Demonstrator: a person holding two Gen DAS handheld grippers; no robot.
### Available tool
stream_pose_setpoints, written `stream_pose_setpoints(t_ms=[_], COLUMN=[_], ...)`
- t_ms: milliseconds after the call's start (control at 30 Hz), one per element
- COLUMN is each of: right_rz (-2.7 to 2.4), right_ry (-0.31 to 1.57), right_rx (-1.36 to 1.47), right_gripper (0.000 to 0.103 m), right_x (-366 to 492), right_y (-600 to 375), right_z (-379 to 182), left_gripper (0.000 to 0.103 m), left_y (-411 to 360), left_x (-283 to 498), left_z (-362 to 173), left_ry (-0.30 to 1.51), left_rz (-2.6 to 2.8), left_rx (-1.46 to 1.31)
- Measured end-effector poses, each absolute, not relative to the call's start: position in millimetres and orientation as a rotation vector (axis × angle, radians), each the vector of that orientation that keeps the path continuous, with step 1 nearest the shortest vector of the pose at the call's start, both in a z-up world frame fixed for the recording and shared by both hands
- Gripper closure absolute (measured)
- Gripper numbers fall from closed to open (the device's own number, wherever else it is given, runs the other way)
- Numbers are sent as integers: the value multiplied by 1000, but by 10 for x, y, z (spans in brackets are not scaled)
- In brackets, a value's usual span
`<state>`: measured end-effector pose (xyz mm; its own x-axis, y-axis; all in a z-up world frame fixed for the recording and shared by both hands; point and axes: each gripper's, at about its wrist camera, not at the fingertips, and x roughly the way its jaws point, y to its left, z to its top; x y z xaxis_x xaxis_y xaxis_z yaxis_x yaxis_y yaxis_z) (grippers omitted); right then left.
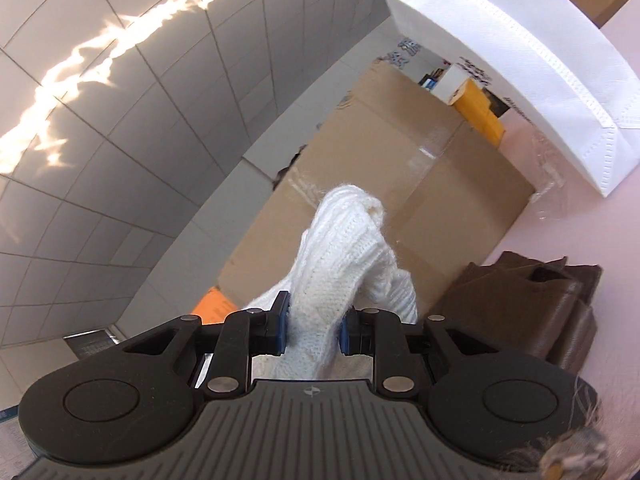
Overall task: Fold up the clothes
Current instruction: 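Carry the folded sweater with both grippers onto the pink table beside the bag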
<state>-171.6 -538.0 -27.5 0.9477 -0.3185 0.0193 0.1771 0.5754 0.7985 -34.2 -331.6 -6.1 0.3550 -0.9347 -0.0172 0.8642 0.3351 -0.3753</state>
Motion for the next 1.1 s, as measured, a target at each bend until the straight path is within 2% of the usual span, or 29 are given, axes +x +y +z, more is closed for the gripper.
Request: stream_pose_setpoints(t_ms=[133,300,367,500,567,633,733,800,867,1000,1100], right_rz=[-399,-515,-577,-675,-714,-758,-827,-859,-919,-1051,-1053], right_ry=[-132,-110,-85,-24,-2,17,30,16,-9,-59,-77], right_rx=[925,874,816,749,711,650,581,581,586,535,480], right_gripper=[82,82,82,81,81,77,61,38,23,9,0], right_x=[-1762,-1724,-1684,-1647,-1622,-1583,-1558,-1593,-1645,-1772,-1850], right_y=[-5526,-5516,-5497,-5500,-5478,-5444,-5366,-5321,-5281,-5085,-4779], right_z=[-518,-623,-629,-682,-704,-716,-705,-694,-673,-554,-433], left_gripper=[77,73,60,56,44,37,36,36,28,20,10], left_y=[-3492,-3549,-3565,-3468,-3390,-3303,-3137,-2993,-2857,-2542,-2319], left_x=[-321,-335,-297,-290,-291,-286,-233,-188,-177,-125,-73], left_z=[-275,-269,-285,-331,-359,-389,-430,-460,-449,-355,-275], left_ry=[451,585,686,817,839,851,896,934,922,870,818], left_rz=[-1213,-1255,-1261,-1258,-1230,-1199,-1176,-1179,-1167,-1139,-1121], left_rx=[-378,-352,-364,-355,-350,-344,-354,-382,-380,-375,-387])
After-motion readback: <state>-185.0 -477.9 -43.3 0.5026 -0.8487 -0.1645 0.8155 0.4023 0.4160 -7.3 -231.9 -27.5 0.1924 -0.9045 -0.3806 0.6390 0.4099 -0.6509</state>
